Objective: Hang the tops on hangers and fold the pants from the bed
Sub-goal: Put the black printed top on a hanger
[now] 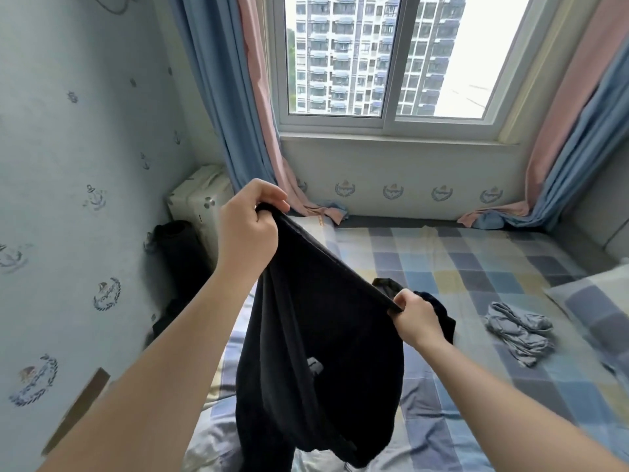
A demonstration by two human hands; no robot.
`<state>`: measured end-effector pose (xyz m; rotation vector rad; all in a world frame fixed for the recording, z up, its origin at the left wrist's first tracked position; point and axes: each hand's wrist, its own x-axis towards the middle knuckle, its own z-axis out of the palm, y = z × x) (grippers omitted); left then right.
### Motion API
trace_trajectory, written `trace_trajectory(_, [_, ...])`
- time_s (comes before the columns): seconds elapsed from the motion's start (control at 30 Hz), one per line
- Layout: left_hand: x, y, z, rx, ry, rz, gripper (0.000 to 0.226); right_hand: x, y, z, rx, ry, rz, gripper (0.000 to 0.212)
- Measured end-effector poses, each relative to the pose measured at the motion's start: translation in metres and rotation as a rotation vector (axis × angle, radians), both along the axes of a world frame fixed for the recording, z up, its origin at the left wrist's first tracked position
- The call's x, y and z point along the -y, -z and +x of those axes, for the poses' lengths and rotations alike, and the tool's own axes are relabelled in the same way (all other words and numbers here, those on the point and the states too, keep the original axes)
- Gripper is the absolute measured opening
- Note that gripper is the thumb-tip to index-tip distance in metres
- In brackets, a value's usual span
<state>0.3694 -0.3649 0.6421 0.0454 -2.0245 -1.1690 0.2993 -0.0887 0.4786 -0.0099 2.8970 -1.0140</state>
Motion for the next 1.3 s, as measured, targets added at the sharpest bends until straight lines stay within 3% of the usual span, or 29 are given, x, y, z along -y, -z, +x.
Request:
trace_trajectory(0.13, [-0.008,0.012,-0.018,0.137,0.018,0.011,0.051,-0.033,0.001,-0.003,-0.004,0.058,-0.128,0.016])
trace_trajectory(0.4, [-0.051,0.053,-0.063,0.399,0.093,-0.005,0.033,-0.029,-0.081,-0.011,-0.085,-0.143,-0.576,0.015])
trace_trajectory(0.57, [-0.110,0.072,-0.075,0.585,0.360,0.080,0.008,-0.041,-0.116,-0.031,-0.096,-0.045,-0.731,0.006])
trace_trajectory(0.73, [-0.182,0.070,-0.072,0.551,0.620,0.085,0.007,-0.064,-0.126,-0.057,-0.084,0.050,-0.773,0.011])
trace_trajectory(0.8, [-0.212,0.071,-0.070,0.576,0.675,0.135,0.024,-0.076,-0.128,-0.065,-0.065,0.079,-0.814,0.012])
trace_trajectory(0.9, [-0.249,0.085,-0.073,0.640,0.557,0.062,0.044,-0.093,-0.134,-0.078,-0.058,0.106,-0.866,0.012])
trace_trajectory(1.1, [-0.286,0.120,-0.097,0.688,0.250,0.068,0.010,-0.139,-0.150,-0.107,-0.123,0.169,-0.947,0.012])
trace_trajectory(1.3, [-0.309,0.133,-0.120,0.583,0.093,0.091,0.010,-0.179,-0.151,-0.122,-0.118,0.198,-1.041,0.012])
